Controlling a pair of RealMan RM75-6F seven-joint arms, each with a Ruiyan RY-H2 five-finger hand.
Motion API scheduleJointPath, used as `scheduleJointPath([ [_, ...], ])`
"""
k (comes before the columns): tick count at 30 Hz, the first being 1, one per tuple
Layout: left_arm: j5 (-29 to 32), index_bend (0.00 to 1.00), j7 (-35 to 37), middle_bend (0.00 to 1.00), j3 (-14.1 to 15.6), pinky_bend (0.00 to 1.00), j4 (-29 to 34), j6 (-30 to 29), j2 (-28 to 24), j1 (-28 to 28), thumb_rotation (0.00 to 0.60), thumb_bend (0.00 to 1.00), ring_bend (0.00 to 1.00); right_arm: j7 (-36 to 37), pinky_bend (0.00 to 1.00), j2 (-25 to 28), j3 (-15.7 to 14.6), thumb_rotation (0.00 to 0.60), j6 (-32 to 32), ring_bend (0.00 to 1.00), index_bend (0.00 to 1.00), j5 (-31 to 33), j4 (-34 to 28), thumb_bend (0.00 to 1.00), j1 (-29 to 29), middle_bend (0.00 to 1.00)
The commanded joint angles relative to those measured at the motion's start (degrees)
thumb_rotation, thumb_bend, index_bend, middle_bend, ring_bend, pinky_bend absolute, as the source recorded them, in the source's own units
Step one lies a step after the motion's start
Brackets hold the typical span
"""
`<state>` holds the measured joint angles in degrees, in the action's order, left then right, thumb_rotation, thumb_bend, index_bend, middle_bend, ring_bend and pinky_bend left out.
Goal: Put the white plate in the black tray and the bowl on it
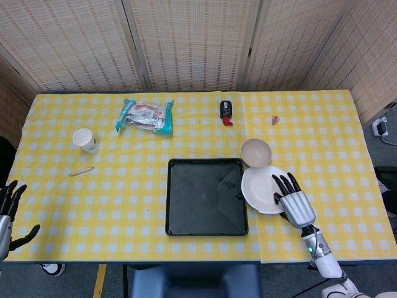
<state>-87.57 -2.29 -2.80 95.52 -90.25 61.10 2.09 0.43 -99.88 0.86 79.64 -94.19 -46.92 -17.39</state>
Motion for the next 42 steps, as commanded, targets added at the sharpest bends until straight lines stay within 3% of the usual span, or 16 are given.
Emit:
scheduleJointPath([
  [1,-0.20,0.00,0.03,0.00,0.07,0.00,0.08,-0.15,-0.03,-0.06,0.600,0.27,0.00,0.05,0.00,1.48,-0.10,0.600,3.38,0.11,0.74,-0.84,-2.32,0.48,0.89,0.12],
  [9,-0.95,0.00,0.29,0.00,0.26,0.00,0.28,-0.84,-0.18,-0.33,0.600,0.27,0.00,-3.67,0.00,7.79,-1.72,0.600,14.79,0.11,0.76,-5.69,-12.23,0.48,4.09,0.15],
  [14,-1.45,0.00,0.54,0.00,0.35,0.00,0.67,-1.21,-0.36,-0.44,0.600,0.27,0.00,-5.60,0.00,10.31,-1.48,0.600,17.19,0.11,0.77,-8.31,-17.81,0.48,3.46,0.16],
  [18,-1.61,0.00,0.86,0.00,0.36,0.00,0.93,-1.42,-0.53,-0.53,0.600,0.27,0.00,-9.56,0.00,11.26,-0.91,0.600,12.25,0.11,0.77,-9.35,-23.21,0.48,0.20,0.16],
  [22,-0.75,0.00,2.73,0.00,0.45,0.00,2.21,-1.03,-1.45,-0.83,0.600,0.27,0.00,-10.39,0.00,9.26,-0.04,0.600,5.44,0.11,0.77,-8.07,-24.04,0.48,-3.24,0.16],
  [30,0.52,0.00,5.89,0.00,-0.78,0.00,2.52,-3.62,-3.01,-2.08,0.600,0.27,0.00,-13.54,0.00,2.50,2.32,0.600,-4.95,0.11,0.77,-6.06,-21.12,0.48,-10.11,0.16],
  [36,0.98,0.00,9.11,0.00,-1.48,0.00,1.86,-5.08,-3.95,-2.85,0.600,0.27,0.00,-14.92,0.00,-2.01,3.35,0.600,-8.44,0.11,0.77,-4.54,-18.43,0.48,-12.96,0.15],
  [42,-0.88,0.00,13.48,0.00,-2.65,0.00,-0.24,-8.84,-3.63,-3.50,0.600,0.27,0.00,-13.57,0.00,-5.12,3.69,0.600,-9.87,0.10,0.70,-2.99,-14.65,0.48,-14.33,0.14],
])
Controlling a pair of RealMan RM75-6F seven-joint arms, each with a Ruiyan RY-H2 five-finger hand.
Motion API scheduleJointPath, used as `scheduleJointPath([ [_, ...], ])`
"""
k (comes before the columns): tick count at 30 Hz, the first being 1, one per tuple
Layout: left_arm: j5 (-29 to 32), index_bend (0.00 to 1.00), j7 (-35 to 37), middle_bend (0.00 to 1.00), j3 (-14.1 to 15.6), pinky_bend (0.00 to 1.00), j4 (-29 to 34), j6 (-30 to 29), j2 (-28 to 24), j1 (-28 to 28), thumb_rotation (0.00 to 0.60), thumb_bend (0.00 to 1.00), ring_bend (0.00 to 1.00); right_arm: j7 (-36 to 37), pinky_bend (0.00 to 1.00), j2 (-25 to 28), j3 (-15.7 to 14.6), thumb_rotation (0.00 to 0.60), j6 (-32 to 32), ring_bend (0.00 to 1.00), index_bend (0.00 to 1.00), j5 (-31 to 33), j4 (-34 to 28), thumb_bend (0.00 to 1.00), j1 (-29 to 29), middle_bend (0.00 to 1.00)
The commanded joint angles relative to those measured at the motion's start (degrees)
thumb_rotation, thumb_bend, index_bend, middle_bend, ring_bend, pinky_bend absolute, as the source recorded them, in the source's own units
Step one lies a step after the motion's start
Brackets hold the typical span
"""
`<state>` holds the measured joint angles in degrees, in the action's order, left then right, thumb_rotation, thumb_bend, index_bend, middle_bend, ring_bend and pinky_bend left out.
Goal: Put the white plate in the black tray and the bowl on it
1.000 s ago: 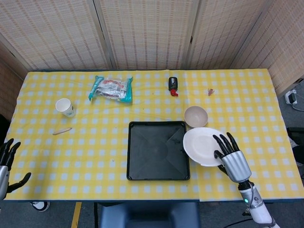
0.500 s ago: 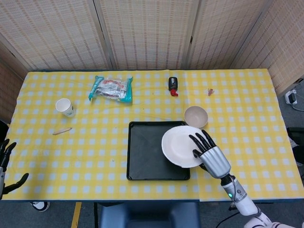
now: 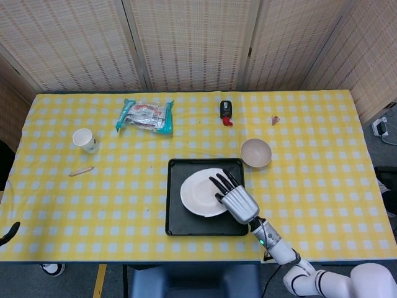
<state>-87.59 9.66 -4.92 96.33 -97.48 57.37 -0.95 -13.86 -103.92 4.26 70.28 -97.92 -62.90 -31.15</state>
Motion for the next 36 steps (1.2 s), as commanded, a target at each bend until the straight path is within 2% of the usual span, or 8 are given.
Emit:
scheduleJointPath([
  [1,-0.93,0.00,1.78,0.00,-0.60,0.00,-1.22,-1.92,0.10,-0.58,0.600,0.27,0.00,0.76,0.00,-1.51,0.38,0.600,-0.55,0.10,0.69,0.91,1.96,0.48,-0.75,0.14],
  [3,-0.52,0.00,2.37,0.00,-0.67,0.00,-1.67,-1.54,0.02,-0.54,0.600,0.27,0.00,0.93,0.00,-2.25,0.42,0.600,-0.62,0.10,0.60,1.18,3.11,0.48,-1.10,0.12],
  [7,0.03,0.00,3.95,0.00,-0.41,0.01,-1.72,0.14,-0.75,-0.24,0.600,0.27,0.00,1.04,0.00,-2.43,0.31,0.600,-1.72,0.06,0.09,2.48,2.95,0.48,-1.29,0.01],
  [8,0.03,0.00,3.96,0.00,-0.42,0.01,-1.79,0.16,-0.84,-0.24,0.600,0.27,0.00,0.76,0.00,-2.29,0.27,0.600,-1.88,0.04,0.02,2.69,2.63,0.48,-1.30,0.00],
  [18,-0.61,0.00,4.27,0.00,-0.54,0.02,-2.30,-0.65,-0.43,-0.44,0.600,0.22,0.00,-2.36,0.00,3.80,-0.58,0.600,-4.02,0.00,0.00,4.77,-7.74,0.48,-1.24,0.00],
  [26,-0.09,0.00,2.84,0.00,-0.51,0.02,-1.52,0.48,-0.31,-0.11,0.600,0.20,0.00,-10.99,0.00,16.54,2.66,0.600,-17.74,0.00,0.00,19.05,-30.11,0.40,-3.94,0.00],
  [32,0.34,0.00,2.94,0.00,-0.66,0.02,-1.60,0.39,-0.43,-0.29,0.600,0.20,0.00,-13.16,0.00,23.83,2.17,0.600,-21.81,0.00,0.00,25.01,-39.59,0.36,-5.22,0.00],
  [36,0.81,0.00,3.02,0.00,-0.83,0.02,-1.57,0.70,-0.56,-0.24,0.600,0.20,0.00,-16.52,0.00,25.64,1.42,0.600,-19.99,0.00,0.00,26.57,-40.78,0.33,-5.06,0.00],
])
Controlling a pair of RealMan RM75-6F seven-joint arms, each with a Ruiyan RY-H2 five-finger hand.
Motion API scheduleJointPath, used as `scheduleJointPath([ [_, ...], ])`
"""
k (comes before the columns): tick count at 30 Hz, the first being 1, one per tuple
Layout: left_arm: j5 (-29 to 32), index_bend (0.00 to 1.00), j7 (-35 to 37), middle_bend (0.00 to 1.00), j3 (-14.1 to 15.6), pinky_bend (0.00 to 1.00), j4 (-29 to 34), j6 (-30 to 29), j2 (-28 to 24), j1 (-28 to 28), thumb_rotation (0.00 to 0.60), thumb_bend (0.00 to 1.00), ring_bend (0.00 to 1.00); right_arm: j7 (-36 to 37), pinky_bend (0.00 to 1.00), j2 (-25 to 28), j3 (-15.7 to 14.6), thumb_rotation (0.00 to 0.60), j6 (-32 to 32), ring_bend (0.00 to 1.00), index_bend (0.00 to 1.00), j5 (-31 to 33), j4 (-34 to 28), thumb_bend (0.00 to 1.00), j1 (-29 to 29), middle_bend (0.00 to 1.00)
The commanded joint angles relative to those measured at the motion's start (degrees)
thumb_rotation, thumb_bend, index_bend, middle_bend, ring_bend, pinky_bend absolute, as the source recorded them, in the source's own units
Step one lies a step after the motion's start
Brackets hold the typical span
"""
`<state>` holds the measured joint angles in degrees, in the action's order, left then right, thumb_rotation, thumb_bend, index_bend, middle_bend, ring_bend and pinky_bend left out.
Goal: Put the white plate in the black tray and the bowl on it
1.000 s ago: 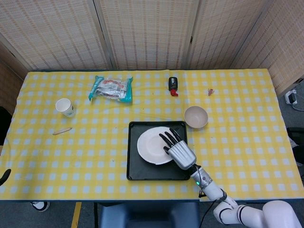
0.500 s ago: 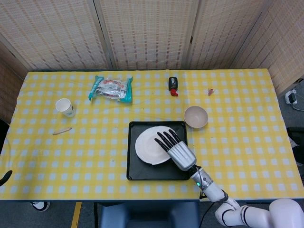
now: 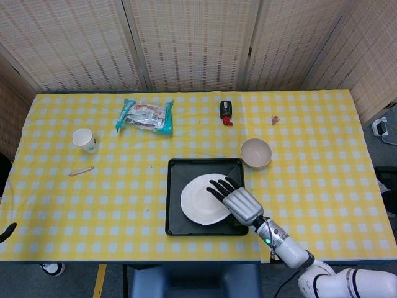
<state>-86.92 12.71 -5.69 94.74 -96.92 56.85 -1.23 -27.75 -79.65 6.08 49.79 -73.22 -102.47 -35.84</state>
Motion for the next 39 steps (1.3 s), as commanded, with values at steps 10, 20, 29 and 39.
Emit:
scheduleJointPath([
  [10,-0.80,0.00,-0.32,0.00,0.31,0.02,0.31,-0.04,0.01,-0.05,0.600,0.20,0.00,-6.27,0.00,0.71,-0.42,0.600,2.88,0.00,0.00,5.83,-1.63,0.32,-1.66,0.00],
  [20,-1.19,0.00,-1.10,0.00,0.78,0.02,0.13,1.34,0.36,0.51,0.600,0.20,0.00,7.98,0.00,2.31,-0.28,0.600,18.96,0.00,0.07,-4.52,5.93,0.32,6.63,0.00],
  [29,-1.41,0.00,-4.15,0.00,0.93,0.02,0.95,2.37,1.25,1.25,0.600,0.20,0.00,14.83,0.00,-8.14,1.30,0.600,19.33,0.00,0.38,-6.46,34.69,0.32,5.01,0.00],
  [39,-2.63,0.00,-6.36,0.00,2.09,0.02,1.53,3.93,1.65,1.89,0.600,0.20,0.00,23.05,0.00,-21.29,2.48,0.600,16.69,0.06,0.50,-8.52,60.09,0.32,-0.04,0.05],
])
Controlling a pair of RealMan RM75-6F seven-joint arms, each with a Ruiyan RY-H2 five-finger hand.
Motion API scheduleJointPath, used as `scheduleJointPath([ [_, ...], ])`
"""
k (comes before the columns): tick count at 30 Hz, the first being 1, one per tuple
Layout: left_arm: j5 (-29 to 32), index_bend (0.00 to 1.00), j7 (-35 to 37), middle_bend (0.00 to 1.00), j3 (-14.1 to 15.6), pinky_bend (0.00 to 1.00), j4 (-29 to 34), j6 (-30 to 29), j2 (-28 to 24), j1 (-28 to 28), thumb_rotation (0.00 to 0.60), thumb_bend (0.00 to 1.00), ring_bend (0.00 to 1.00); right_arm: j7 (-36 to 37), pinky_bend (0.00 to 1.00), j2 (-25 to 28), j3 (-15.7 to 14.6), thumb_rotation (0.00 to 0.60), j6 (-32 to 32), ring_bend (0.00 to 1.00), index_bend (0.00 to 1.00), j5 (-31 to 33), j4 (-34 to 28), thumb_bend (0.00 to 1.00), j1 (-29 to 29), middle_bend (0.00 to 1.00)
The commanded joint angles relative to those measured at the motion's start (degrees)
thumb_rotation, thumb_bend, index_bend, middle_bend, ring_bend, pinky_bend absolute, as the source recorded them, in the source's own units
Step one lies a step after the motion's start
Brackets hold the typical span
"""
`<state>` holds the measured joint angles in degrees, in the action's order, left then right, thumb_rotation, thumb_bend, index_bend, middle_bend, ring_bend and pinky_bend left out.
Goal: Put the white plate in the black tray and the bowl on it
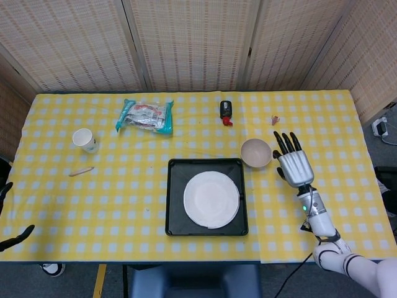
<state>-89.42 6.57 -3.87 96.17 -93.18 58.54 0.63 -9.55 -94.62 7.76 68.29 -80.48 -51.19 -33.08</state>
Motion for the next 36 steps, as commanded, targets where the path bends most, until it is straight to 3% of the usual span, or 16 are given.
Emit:
scheduleJointPath([
  [1,0.10,0.00,-0.32,0.00,0.23,0.02,0.01,0.41,-0.04,0.10,0.600,0.20,0.00,5.37,0.00,-7.30,0.88,0.600,-2.49,0.07,0.51,-1.22,10.53,0.32,-3.34,0.06],
  [6,2.12,0.00,-0.60,0.00,-0.26,0.02,-0.26,1.65,-0.06,0.46,0.600,0.20,0.00,8.17,0.00,-10.96,0.58,0.600,-4.50,0.07,0.52,-1.71,16.45,0.32,-5.04,0.06],
  [19,2.68,0.00,-0.96,0.00,-0.55,0.02,-0.63,1.95,0.30,0.82,0.600,0.20,0.00,11.80,0.00,-14.22,-0.53,0.600,-7.14,0.07,0.53,-2.33,22.45,0.32,-5.72,0.06],
  [25,2.72,0.00,-0.56,0.00,-0.51,0.01,-1.12,2.29,0.25,1.02,0.600,0.21,0.00,12.00,0.00,-16.44,-0.34,0.600,-9.00,0.08,0.61,-2.16,25.80,0.44,-7.10,0.08],
  [29,1.27,0.00,1.60,0.00,-0.11,0.01,-1.62,2.19,-0.14,1.21,0.600,0.28,0.00,12.48,0.00,-17.43,-0.15,0.600,-9.10,0.09,0.70,-2.18,27.23,0.52,-7.75,0.12],
  [36,0.50,0.00,2.66,0.00,-0.08,0.01,-2.46,0.90,0.01,0.92,0.600,0.31,0.00,13.67,0.00,-17.15,-0.21,0.600,-6.26,0.09,0.74,-2.78,26.73,0.52,-7.47,0.14],
])
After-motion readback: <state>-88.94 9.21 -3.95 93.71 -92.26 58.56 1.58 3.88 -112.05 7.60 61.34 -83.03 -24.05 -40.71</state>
